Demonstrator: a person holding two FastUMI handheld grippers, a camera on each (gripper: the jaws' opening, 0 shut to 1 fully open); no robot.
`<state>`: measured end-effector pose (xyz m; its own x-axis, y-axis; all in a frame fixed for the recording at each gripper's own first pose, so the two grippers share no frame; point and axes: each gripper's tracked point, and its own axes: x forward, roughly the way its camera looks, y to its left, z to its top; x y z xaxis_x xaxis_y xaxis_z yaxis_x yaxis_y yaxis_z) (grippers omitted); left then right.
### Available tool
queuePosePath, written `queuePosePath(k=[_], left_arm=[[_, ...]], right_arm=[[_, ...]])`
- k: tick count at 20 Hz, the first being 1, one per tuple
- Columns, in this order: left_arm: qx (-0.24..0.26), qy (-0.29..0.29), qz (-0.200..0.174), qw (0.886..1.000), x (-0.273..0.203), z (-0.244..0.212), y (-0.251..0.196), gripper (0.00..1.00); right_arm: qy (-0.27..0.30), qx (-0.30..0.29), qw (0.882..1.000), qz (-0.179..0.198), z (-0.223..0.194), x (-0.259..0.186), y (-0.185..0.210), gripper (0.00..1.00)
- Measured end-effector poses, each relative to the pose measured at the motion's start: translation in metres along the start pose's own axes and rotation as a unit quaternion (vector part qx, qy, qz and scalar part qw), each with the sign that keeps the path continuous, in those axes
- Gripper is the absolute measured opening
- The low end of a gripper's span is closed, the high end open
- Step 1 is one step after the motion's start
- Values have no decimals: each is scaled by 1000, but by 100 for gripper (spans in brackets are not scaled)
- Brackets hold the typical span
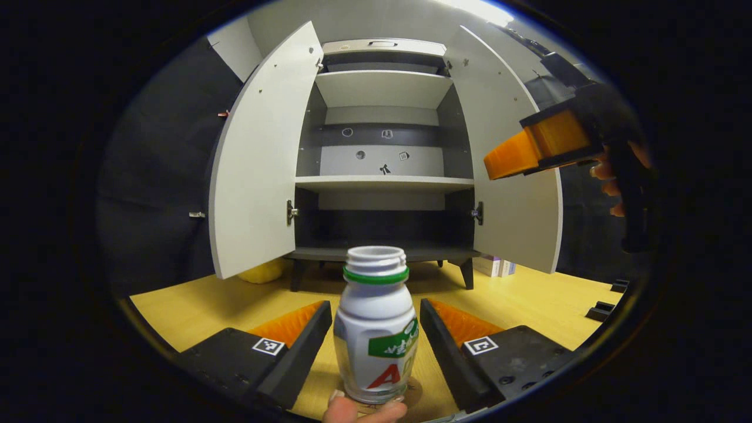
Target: Grasp the bottle in the cabinet with the left hand and place it on the coaster, then close the right door with the right hand and the left door with the left hand.
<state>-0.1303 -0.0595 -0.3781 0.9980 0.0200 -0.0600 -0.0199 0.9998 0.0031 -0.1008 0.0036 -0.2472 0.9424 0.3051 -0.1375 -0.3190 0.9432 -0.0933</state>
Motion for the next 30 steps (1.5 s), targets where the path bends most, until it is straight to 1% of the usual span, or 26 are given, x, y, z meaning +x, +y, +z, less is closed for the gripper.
queuePosePath(k=[2, 5, 6, 8, 10, 13, 15, 16, 18, 19, 20, 22, 24, 27, 30], left_arm=[[5, -13, 11, 1000, -2, 28, 9, 95], [-9, -44, -7, 999, -7, 86, 10, 95], [-14, -54, -9, 998, -9, 108, 11, 95], [-22, -61, -21, 998, -11, 144, 12, 95], [-26, -65, -35, 997, -19, 179, 13, 95], [-17, -55, -56, 997, -28, 218, 19, 95], [-6, -47, -73, 996, -33, 239, 25, 95], [2, -43, -75, 996, -35, 247, 31, 95], [17, -33, -65, 997, -38, 257, 47, 95], [27, -33, -60, 997, -40, 265, 54, 95], [37, -34, -57, 997, -42, 271, 59, 94], [52, -34, -50, 997, -42, 283, 66, 95], [48, -38, -33, 998, -40, 296, 72, 94], [29, -43, -14, 999, -35, 311, 71, 94], [1, -41, 7, 999, -33, 321, 69, 94]], right_arm=[[-5, -2, 1000, -1, 13, -5, -5, 98], [-22, 17, 1000, 11, 45, -20, -3, 98], [-23, 23, 999, 10, 54, -26, -6, 98], [-16, 33, 999, 2, 71, -38, -11, 98], [-8, 35, 999, -15, 87, -50, -21, 98], [-3, 44, 997, -61, 114, -65, -49, 98], [-9, 63, 992, -106, 135, -77, -76, 97], [-13, 66, 989, -135, 142, -84, -94, 98], [-27, 61, 979, -194, 155, -100, -130, 98], [-27, 64, 975, -213, 156, -106, -143, 97], [-22, 71, 972, -224, 154, -108, -152, 97], [-23, 74, 971, -228, 153, -108, -167, 98], [-25, 66, 972, -222, 156, -98, -181, 97], [-38, 78, 979, -186, 170, -75, -189, 98], [-53, 86, 982, -157, 181, -51, -200, 98]])
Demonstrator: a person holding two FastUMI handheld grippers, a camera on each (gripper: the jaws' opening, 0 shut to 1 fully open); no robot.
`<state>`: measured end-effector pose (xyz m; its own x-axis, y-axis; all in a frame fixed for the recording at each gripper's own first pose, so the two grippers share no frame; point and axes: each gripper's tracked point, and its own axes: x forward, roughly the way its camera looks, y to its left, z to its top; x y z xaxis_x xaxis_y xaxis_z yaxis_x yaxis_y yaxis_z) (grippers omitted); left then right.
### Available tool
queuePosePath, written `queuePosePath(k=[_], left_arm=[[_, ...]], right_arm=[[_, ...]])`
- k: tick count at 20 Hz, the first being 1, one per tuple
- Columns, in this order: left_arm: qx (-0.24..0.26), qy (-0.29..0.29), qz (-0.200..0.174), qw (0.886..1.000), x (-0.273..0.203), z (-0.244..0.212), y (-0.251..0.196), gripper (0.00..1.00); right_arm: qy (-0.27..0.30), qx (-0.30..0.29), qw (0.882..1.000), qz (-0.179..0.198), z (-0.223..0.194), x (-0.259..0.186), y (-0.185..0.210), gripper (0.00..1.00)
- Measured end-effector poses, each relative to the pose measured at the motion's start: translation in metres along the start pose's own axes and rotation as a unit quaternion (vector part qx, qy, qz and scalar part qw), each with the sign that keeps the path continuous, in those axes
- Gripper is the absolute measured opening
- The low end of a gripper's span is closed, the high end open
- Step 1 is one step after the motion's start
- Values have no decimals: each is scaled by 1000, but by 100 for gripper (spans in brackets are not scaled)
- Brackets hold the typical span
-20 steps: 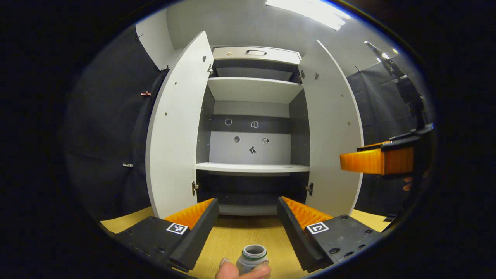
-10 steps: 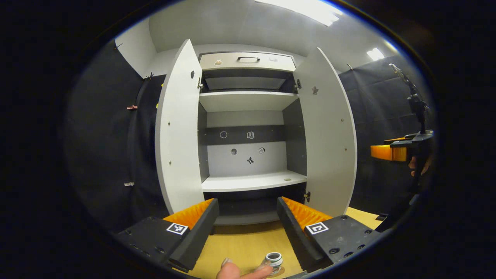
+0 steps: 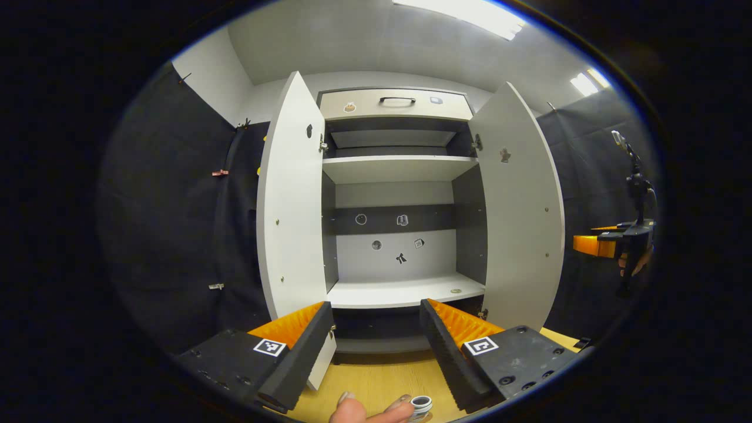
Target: Grasp the bottle in the cabinet with the left hand and place it on the coaster, then close the right door with the right hand and the left door with the left hand.
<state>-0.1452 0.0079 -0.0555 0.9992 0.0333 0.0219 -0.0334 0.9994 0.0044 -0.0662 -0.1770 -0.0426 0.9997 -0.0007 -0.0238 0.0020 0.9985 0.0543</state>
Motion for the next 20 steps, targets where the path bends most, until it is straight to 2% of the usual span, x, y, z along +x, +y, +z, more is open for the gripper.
queuePosePath(k=[4, 7, 8, 11, 16, 20], left_arm=[[-27, 3, 46, 999, 1, 1, 7, 94], [-22, 7, 89, 996, -1, -2, 19, 94], [-20, 11, 100, 995, -2, -4, 22, 92], [-20, 25, 124, 992, -3, -9, 32, 95], [-19, 18, 137, 990, 7, -4, 51, 95], [-11, 14, 128, 992, 16, 2, 73, 95]], right_arm=[[-2, 2, 999, 47, 0, 27, 3, 97], [5, 9, 997, 78, -5, 39, 7, 95], [6, 18, 996, 90, -6, 40, 14, 95], [1, 19, 993, 114, -6, 41, 32, 95], [6, 25, 988, 155, -10, 46, 81, 95], [3, 19, 987, 158, -13, 55, 118, 95]])
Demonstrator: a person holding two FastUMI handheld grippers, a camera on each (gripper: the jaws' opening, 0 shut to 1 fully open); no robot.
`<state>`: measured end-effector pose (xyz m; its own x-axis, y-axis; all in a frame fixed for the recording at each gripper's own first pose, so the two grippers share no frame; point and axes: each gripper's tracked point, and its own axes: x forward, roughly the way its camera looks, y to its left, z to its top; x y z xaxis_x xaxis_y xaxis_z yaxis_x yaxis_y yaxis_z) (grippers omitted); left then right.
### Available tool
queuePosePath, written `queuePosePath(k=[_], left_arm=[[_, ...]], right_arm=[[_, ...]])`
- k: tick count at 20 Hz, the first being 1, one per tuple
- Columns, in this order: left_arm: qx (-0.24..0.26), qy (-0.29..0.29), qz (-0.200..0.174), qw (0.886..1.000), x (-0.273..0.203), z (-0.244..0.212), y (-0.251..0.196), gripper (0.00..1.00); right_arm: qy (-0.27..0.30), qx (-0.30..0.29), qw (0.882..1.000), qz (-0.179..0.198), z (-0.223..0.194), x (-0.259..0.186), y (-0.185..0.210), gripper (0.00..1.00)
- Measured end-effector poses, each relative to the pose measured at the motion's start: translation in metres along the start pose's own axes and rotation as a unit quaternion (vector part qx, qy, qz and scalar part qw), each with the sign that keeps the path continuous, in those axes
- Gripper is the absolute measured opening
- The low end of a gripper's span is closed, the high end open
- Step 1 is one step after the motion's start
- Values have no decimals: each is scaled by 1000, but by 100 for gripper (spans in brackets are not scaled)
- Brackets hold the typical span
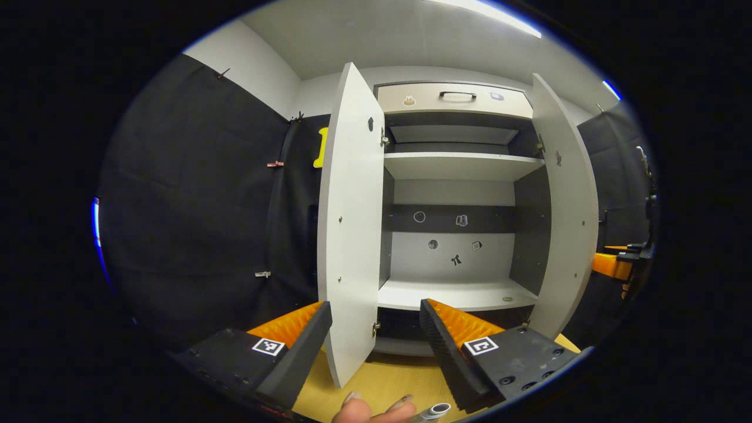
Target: Grasp the bottle in the cabinet with the left hand and place it on the coaster, then close the right door with the right hand and the left door with the left hand.
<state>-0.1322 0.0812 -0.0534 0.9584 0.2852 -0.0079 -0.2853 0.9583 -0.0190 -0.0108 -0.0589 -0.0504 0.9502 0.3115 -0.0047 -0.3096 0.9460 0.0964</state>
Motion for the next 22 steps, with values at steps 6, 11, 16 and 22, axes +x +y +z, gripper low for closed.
queuePosePath(k=[6, 11, 16, 22], left_arm=[[16, -12, 6, 1000, 21, 8, 50, 95], [12, -13, 27, 999, 32, 7, 105, 95], [-6, -13, 24, 1000, 56, 3, 140, 95], [-17, -25, -25, 999, 89, 9, 141, 95]], right_arm=[[1, 5, 1000, 5, -15, 47, 54, 95], [-7, -10, 1000, -16, -22, 90, 78, 95], [-13, -33, 998, -55, -24, 115, 86, 95], [-14, -42, 994, -105, -26, 146, 89, 94]])
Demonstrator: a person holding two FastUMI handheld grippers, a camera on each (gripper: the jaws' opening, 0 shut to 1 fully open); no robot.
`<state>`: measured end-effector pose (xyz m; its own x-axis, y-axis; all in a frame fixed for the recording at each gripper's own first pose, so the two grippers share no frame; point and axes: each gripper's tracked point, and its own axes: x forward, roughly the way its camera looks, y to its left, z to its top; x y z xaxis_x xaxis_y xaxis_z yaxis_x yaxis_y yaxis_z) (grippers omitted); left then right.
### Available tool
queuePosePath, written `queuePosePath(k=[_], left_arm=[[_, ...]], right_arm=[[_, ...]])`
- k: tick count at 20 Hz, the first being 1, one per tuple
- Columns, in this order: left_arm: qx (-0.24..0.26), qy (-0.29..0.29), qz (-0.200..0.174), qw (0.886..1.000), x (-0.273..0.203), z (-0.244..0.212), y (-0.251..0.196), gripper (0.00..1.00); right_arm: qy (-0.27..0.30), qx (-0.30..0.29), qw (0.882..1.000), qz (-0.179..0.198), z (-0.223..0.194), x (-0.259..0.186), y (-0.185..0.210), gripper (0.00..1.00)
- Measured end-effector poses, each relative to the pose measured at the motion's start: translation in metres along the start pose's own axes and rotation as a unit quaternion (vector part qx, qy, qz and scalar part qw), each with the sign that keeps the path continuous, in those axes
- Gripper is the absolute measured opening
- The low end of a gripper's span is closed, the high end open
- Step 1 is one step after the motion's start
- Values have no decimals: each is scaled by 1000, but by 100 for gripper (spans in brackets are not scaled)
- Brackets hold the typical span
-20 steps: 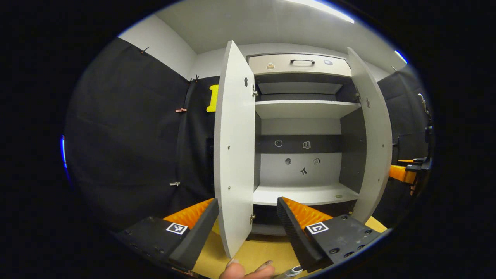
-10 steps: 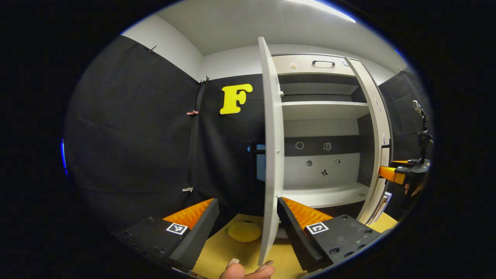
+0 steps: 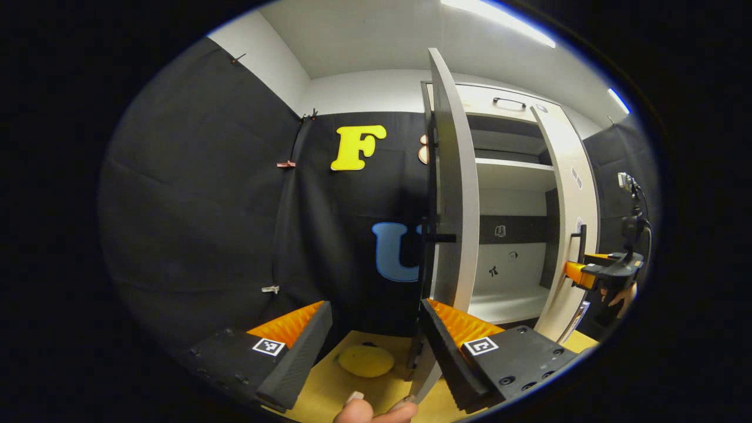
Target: Grasp the bottle in the cabinet with the left hand and place it on the coaster, then close the right door with the right hand and the left door with the left hand.
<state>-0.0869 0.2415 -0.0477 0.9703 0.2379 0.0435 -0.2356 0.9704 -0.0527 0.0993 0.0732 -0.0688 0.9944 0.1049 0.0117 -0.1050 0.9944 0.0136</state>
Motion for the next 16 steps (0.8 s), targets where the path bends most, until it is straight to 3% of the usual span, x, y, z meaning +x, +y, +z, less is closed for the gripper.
queuePosePath(k=[5, 8, 14, 16], left_arm=[[0, -4, -39, 999, 8, 2, -14, 95], [8, -9, -38, 999, 13, 6, -11, 95], [30, -8, -73, 997, 20, 12, -19, 97], [30, -7, -94, 995, 23, 11, -26, 90]], right_arm=[[-3, -3, 1000, -13, -1, 21, 6, 94], [1, -4, 1000, -10, -4, 20, 7, 94], [-4, 20, 1000, 6, 5, -30, 9, 98], [-6, 9, 1000, 12, 11, -47, 9, 97]])
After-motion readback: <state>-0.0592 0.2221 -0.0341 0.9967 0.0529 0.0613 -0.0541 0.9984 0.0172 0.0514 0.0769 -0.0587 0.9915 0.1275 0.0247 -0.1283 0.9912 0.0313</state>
